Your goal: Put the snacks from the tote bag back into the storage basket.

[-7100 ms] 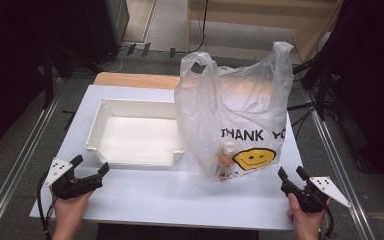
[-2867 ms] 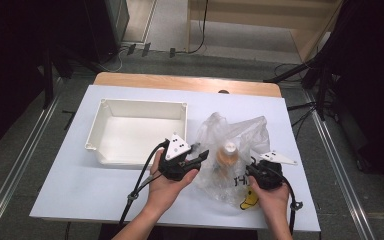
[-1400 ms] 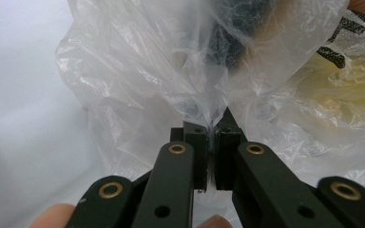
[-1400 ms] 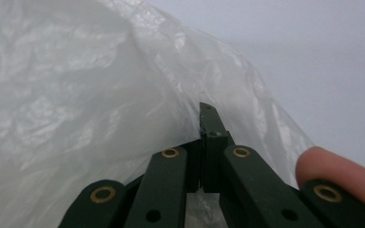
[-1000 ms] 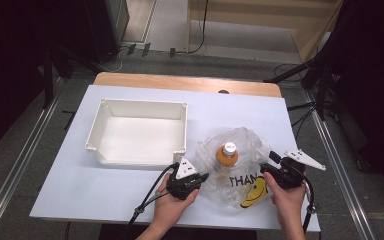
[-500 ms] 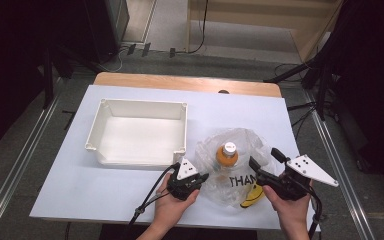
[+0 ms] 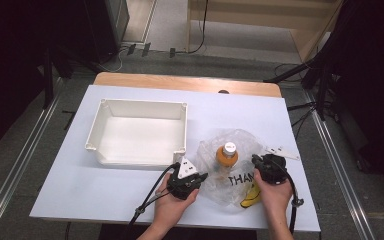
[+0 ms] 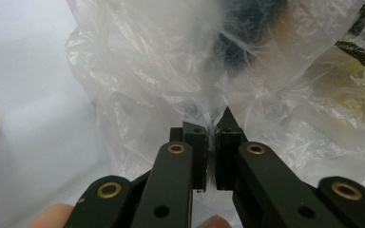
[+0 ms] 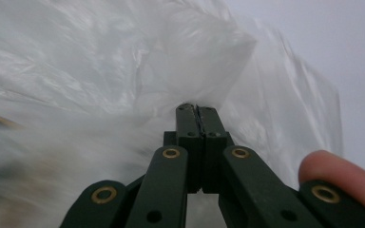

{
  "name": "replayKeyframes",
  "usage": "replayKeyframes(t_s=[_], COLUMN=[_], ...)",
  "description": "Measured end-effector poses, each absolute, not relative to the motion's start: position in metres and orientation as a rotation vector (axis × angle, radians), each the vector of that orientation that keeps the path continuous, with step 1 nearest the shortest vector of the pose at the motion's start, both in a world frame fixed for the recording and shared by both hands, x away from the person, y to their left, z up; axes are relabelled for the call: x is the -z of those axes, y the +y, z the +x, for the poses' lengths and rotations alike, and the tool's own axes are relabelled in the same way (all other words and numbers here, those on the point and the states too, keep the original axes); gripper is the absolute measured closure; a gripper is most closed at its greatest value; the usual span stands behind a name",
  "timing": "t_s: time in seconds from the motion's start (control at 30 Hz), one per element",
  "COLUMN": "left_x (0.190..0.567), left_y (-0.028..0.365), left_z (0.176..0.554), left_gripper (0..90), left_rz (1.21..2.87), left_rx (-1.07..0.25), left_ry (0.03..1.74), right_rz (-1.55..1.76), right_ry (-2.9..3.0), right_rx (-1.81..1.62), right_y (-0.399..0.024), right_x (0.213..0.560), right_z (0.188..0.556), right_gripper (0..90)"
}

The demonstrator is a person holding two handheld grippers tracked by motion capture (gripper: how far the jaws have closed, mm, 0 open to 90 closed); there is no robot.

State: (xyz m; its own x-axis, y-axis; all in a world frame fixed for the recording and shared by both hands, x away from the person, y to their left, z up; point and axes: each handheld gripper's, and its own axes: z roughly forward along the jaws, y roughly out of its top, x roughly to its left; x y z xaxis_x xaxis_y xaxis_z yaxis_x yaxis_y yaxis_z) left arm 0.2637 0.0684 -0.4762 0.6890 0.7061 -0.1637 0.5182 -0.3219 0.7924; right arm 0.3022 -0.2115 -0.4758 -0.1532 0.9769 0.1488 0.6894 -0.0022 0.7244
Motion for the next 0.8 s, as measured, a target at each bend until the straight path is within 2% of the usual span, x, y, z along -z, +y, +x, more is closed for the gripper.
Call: replayKeyframes(t_s=[0.1, 0.13, 0.17, 0.2, 0.27, 0.3, 0.33, 0.47, 0.57, 0.67, 0.7, 0.73, 0.8], left_x=[0.477, 0.477, 0.477, 0.477, 0.477, 0.477, 0.477, 0.477, 0.477, 0.476, 0.476, 0.476, 0.475], left_y=[0.067, 0.067, 0.067, 0.067, 0.067, 0.067, 0.067, 0.067, 0.067, 0.067, 0.068, 0.068, 0.071], left_z=[0.264, 0.265, 0.265, 0.265, 0.264, 0.264, 0.264, 0.264, 0.264, 0.263, 0.262, 0.262, 0.260], left_gripper=[88.4, 88.5, 88.4, 88.4, 88.3, 88.3, 88.2, 88.2, 88.1, 87.7, 85.1, 82.4, 76.8], left_rz=[2.003, 2.007, 2.007, 2.007, 2.011, 2.011, 2.010, 2.006, 2.006, 2.009, 2.003, 2.003, 1.965], left_rx=[-0.266, -0.265, -0.265, -0.263, -0.265, -0.265, -0.267, -0.270, -0.271, -0.273, -0.274, -0.274, -0.271], left_ry=[0.944, 0.951, 0.951, 0.952, 0.950, 0.950, 0.949, 0.946, 0.947, 0.948, 0.941, 0.941, 0.918], right_rz=[1.690, 1.638, 1.638, 1.626, 1.583, 1.583, 1.515, 1.404, 1.374, 1.365, 1.402, 1.402, 1.479], right_ry=[1.892, 1.910, 1.910, 1.892, 1.818, 1.818, 1.790, 1.772, 1.817, 1.891, 1.937, 1.937, 2.035], right_rx=[-0.909, -0.832, -0.832, -0.867, -1.130, -1.130, -1.205, -1.361, -1.430, -1.383, -1.303, -1.303, -1.203], right_y=[-0.214, -0.211, -0.211, -0.211, -0.213, -0.213, -0.212, -0.207, -0.197, -0.187, -0.180, -0.180, -0.172], right_x=[0.483, 0.478, 0.478, 0.475, 0.456, 0.456, 0.441, 0.419, 0.417, 0.428, 0.444, 0.444, 0.465], right_z=[0.300, 0.298, 0.298, 0.295, 0.280, 0.280, 0.268, 0.242, 0.231, 0.233, 0.239, 0.239, 0.248], right_gripper=[90.0, 85.2, 85.2, 79.2, 60.9, 60.9, 57.6, 60.6, 66.1, 70.6, 76.1, 76.1, 82.0])
